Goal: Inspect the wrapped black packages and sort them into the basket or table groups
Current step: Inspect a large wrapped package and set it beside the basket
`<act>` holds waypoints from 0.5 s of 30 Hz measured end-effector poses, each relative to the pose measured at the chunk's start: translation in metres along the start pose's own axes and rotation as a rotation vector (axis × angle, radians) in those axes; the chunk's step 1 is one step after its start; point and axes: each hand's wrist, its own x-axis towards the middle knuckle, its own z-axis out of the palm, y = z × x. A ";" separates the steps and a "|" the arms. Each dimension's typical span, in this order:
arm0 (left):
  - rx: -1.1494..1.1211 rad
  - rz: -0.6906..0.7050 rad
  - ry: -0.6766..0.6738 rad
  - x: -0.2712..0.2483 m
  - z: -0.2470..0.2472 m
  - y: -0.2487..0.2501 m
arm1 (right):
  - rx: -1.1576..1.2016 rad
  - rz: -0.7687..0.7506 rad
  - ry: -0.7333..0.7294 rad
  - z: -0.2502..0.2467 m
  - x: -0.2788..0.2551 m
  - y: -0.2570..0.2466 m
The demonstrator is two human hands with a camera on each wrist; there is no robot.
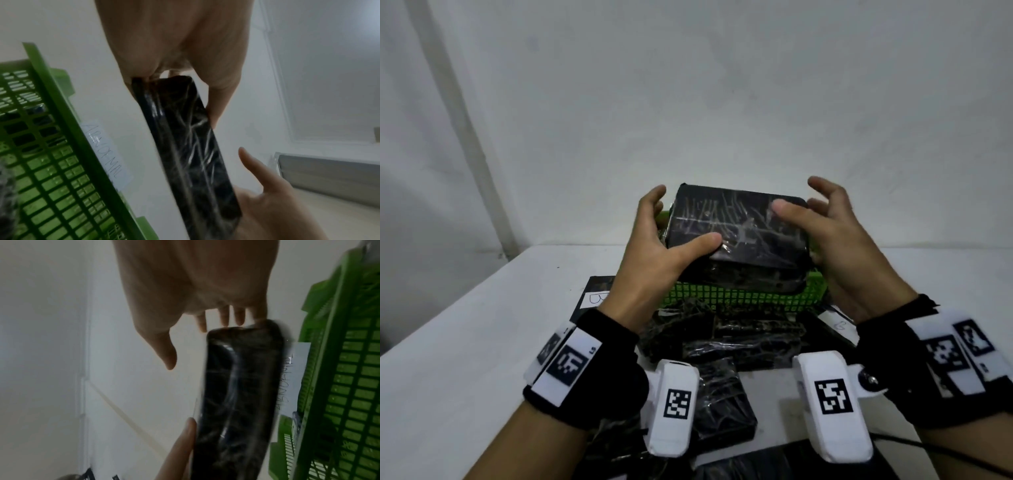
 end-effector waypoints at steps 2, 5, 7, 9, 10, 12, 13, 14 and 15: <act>-0.027 -0.013 -0.036 0.000 0.000 0.000 | 0.066 0.058 -0.034 0.001 0.001 0.002; -0.100 -0.089 -0.084 0.003 -0.001 -0.007 | -0.005 -0.012 -0.047 -0.003 0.000 0.002; -0.100 -0.106 -0.074 0.004 -0.002 -0.010 | -0.069 -0.058 -0.076 -0.005 -0.002 -0.001; -0.132 -0.125 -0.061 0.003 -0.001 -0.011 | -0.105 -0.088 -0.083 -0.005 -0.004 -0.002; -0.147 -0.127 -0.059 0.003 0.000 -0.011 | -0.119 -0.105 -0.079 -0.005 -0.004 -0.002; -0.131 -0.104 -0.049 0.003 0.001 -0.010 | -0.145 -0.142 -0.071 -0.003 -0.005 0.001; -0.106 -0.082 -0.033 0.004 0.002 -0.011 | -0.141 -0.150 -0.064 -0.003 -0.004 0.002; -0.076 -0.057 -0.013 0.003 0.002 -0.011 | -0.127 -0.146 -0.055 -0.002 -0.004 0.004; -0.044 -0.034 0.007 0.003 0.003 -0.012 | -0.111 -0.139 -0.050 -0.002 -0.003 0.007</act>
